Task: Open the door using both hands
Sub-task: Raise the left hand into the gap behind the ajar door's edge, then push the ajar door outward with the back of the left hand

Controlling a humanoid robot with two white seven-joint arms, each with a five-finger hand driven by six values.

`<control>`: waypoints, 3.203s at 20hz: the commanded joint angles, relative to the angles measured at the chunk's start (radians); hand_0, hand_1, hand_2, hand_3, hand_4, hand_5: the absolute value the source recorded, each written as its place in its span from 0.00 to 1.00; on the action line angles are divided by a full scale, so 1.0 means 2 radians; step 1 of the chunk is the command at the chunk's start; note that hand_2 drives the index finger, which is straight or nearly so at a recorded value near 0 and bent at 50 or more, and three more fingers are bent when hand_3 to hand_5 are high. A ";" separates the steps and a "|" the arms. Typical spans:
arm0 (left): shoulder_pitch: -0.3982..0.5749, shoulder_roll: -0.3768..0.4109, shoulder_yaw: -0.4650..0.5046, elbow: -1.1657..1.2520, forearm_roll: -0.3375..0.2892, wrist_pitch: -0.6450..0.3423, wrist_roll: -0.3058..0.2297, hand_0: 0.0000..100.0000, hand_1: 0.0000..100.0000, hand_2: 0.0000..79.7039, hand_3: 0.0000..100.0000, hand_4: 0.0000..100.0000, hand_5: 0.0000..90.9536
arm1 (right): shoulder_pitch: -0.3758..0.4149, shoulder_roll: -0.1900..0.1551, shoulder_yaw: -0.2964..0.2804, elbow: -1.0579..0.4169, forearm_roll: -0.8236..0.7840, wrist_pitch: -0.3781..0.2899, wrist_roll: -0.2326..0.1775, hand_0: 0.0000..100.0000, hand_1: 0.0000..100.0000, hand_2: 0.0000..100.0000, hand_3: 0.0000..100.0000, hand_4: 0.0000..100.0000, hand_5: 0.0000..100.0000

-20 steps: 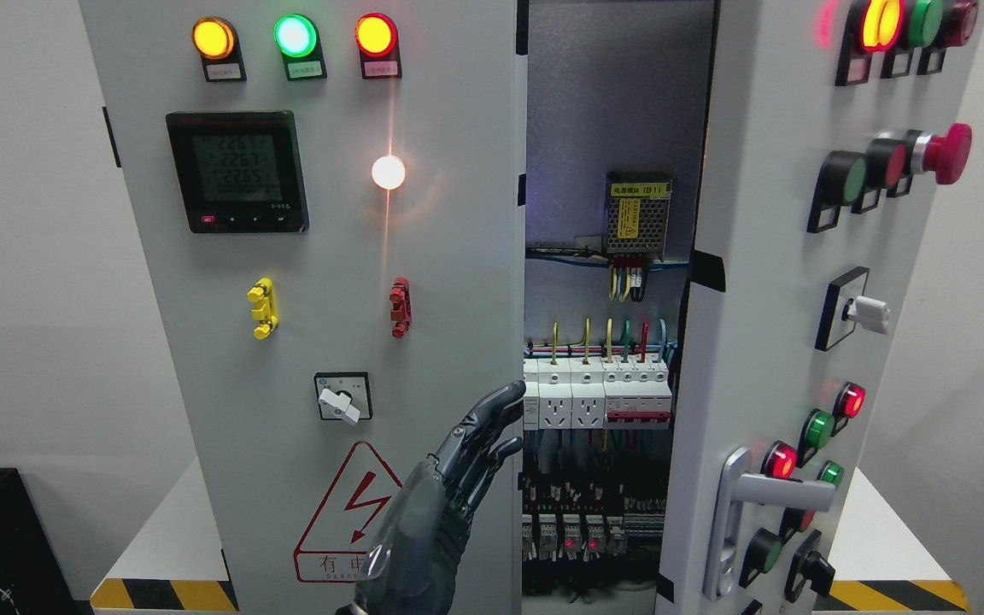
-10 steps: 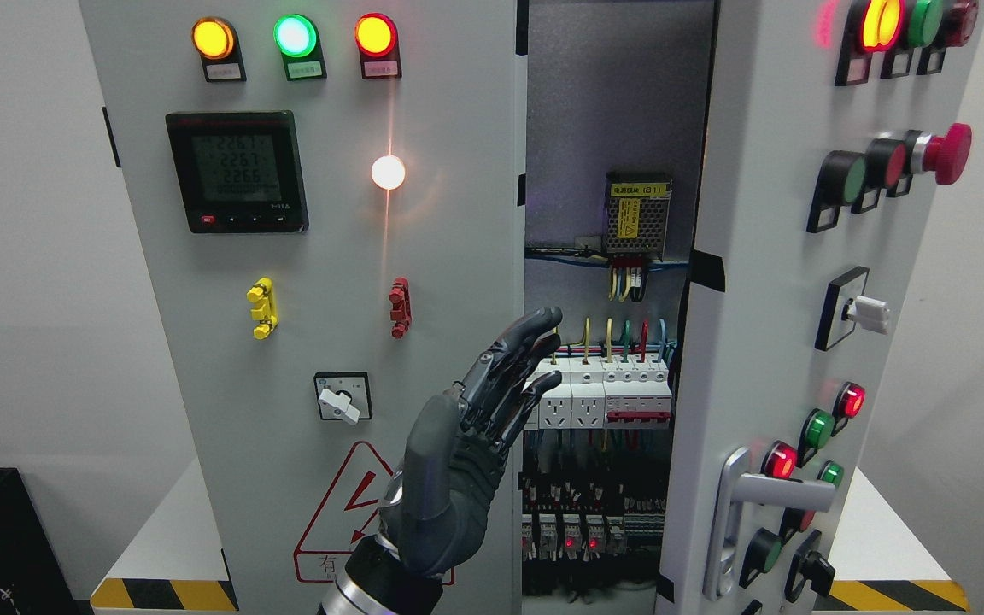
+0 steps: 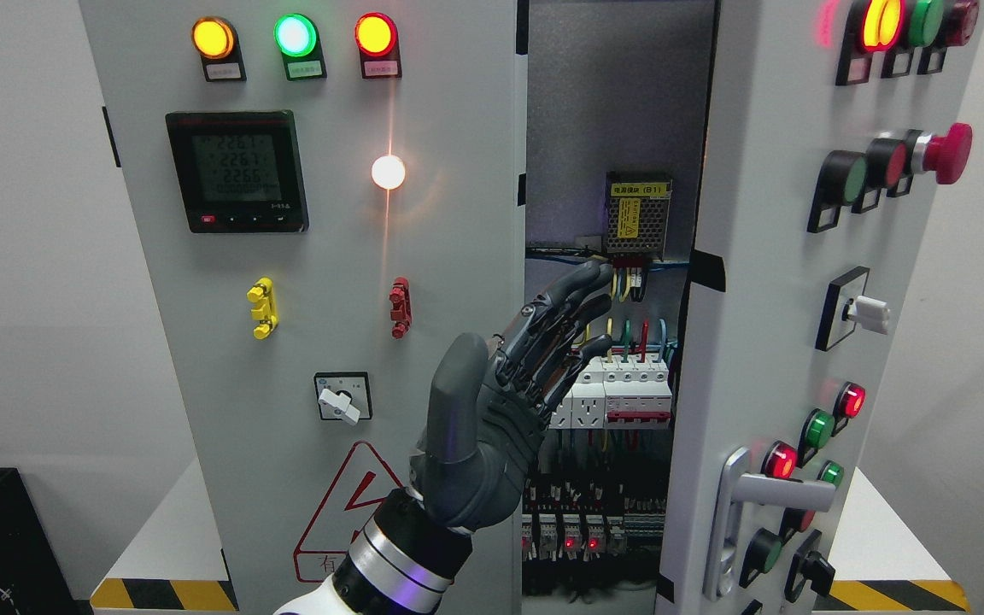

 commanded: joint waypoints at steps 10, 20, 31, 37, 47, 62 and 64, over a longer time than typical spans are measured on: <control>-0.071 0.006 -0.089 0.036 0.062 0.000 0.000 0.00 0.00 0.00 0.00 0.00 0.00 | 0.000 0.000 0.000 0.000 0.000 0.000 0.000 0.19 0.00 0.00 0.00 0.00 0.00; -0.105 0.044 -0.113 0.031 0.117 -0.003 -0.001 0.00 0.00 0.00 0.00 0.00 0.00 | 0.000 0.000 0.000 0.000 0.000 0.000 0.000 0.19 0.00 0.00 0.00 0.00 0.00; -0.136 0.085 -0.134 0.001 0.121 -0.007 -0.001 0.00 0.00 0.00 0.00 0.00 0.00 | 0.000 0.000 0.000 0.000 0.000 0.000 0.000 0.19 0.00 0.00 0.00 0.00 0.00; -0.166 0.088 -0.142 -0.002 0.132 -0.007 -0.001 0.00 0.00 0.00 0.00 0.00 0.00 | 0.000 0.000 0.000 0.000 0.001 0.000 0.000 0.19 0.00 0.00 0.00 0.00 0.00; -0.179 0.049 -0.174 0.004 0.137 0.000 -0.001 0.00 0.00 0.00 0.00 0.00 0.00 | 0.000 0.000 0.000 0.000 0.000 0.000 0.000 0.19 0.00 0.00 0.00 0.00 0.00; -0.183 -0.008 -0.205 0.019 0.141 0.000 -0.001 0.00 0.00 0.00 0.00 0.00 0.00 | 0.000 0.000 0.000 0.000 0.000 0.000 0.000 0.19 0.00 0.00 0.00 0.00 0.00; -0.190 -0.019 -0.205 0.028 0.142 0.000 -0.001 0.00 0.00 0.00 0.00 0.00 0.00 | 0.000 0.001 0.000 0.000 0.000 0.000 0.000 0.19 0.00 0.00 0.00 0.00 0.00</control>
